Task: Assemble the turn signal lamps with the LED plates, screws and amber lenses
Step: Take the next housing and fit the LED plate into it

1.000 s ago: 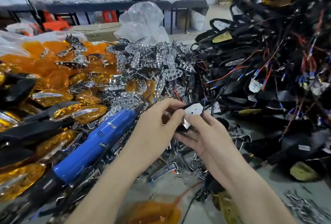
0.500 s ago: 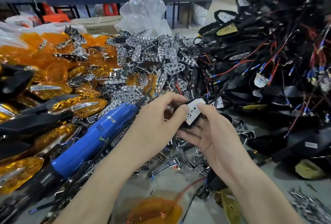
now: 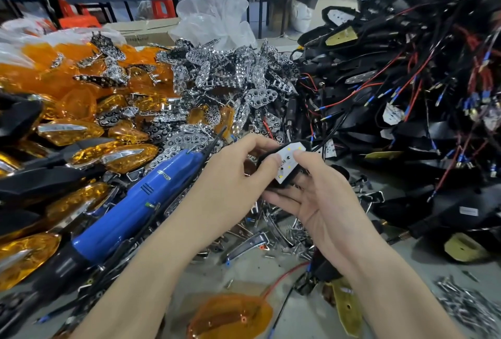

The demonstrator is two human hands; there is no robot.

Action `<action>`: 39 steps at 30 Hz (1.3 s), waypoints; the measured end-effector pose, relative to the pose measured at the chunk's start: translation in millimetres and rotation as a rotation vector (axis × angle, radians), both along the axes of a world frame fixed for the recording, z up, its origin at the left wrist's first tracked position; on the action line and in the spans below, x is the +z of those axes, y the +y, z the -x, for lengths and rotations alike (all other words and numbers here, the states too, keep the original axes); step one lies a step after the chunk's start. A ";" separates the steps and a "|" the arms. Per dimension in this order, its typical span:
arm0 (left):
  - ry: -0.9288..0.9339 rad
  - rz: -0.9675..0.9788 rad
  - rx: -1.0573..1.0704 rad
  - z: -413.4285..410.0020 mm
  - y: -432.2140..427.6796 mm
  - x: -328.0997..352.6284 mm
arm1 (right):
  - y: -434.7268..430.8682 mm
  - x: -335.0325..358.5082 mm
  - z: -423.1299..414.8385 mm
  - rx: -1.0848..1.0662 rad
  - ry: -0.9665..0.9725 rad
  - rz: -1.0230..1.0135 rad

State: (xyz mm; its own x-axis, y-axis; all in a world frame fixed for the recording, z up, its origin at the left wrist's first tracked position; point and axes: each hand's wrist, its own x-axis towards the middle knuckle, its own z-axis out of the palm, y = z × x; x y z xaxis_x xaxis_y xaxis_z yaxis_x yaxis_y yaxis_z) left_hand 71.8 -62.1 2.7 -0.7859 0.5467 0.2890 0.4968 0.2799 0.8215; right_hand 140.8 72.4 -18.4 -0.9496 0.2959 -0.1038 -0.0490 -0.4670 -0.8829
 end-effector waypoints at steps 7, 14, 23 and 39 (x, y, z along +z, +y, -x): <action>0.012 0.005 0.006 0.1 -0.1 -0.7 | -0.4 1.5 -1.3 -0.009 -0.013 0.008; 0.009 -0.003 0.008 0.3 1.1 -2.7 | -2.1 3.7 -2.3 -0.014 0.005 0.041; 0.012 -0.018 0.022 -1.9 2.6 -1.5 | -3.1 3.7 -2.2 -0.017 0.007 -0.004; -0.007 -0.032 0.039 -6.2 5.8 -2.6 | -10.1 8.0 -4.6 -0.068 -0.014 -0.053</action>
